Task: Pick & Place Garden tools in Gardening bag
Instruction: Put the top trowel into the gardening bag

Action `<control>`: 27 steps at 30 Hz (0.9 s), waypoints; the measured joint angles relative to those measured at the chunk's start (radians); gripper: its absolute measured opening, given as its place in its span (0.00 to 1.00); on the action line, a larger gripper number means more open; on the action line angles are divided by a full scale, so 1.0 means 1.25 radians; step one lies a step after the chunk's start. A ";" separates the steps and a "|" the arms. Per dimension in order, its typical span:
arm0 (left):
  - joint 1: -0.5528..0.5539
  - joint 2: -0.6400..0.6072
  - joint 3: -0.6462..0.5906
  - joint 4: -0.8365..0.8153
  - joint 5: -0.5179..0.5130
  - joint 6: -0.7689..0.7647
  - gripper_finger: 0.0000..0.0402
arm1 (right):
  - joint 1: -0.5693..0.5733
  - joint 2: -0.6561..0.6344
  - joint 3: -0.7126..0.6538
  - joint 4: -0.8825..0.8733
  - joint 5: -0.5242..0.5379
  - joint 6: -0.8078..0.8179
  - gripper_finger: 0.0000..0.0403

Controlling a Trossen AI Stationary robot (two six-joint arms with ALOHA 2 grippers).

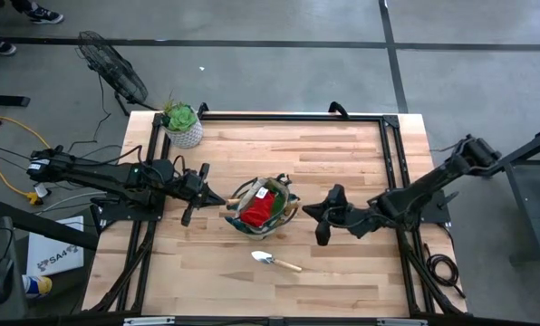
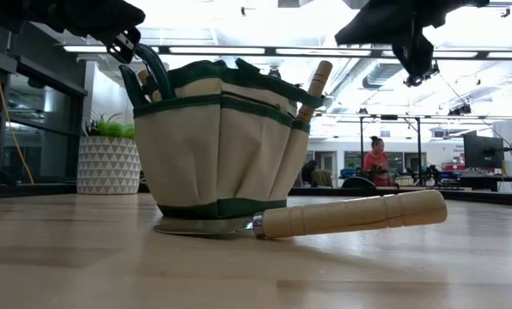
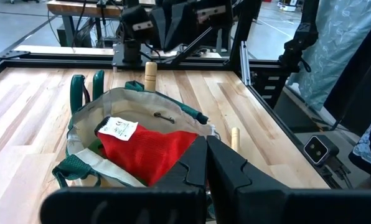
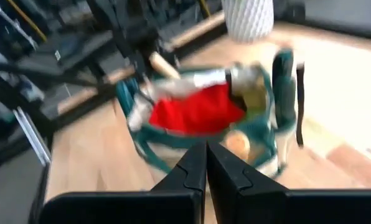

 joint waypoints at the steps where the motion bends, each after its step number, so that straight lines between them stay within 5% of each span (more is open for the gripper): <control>1: 0.000 0.000 0.000 0.000 0.000 0.000 0.00 | -0.002 0.002 0.000 -0.007 -0.011 0.005 0.01; 13: 0.000 0.000 0.000 0.000 0.000 0.000 0.00 | -0.036 0.017 0.000 -0.020 0.013 0.008 0.01; 27: 0.000 0.000 0.000 -0.002 0.000 0.000 0.00 | -0.089 0.063 0.002 0.013 -0.070 0.008 0.01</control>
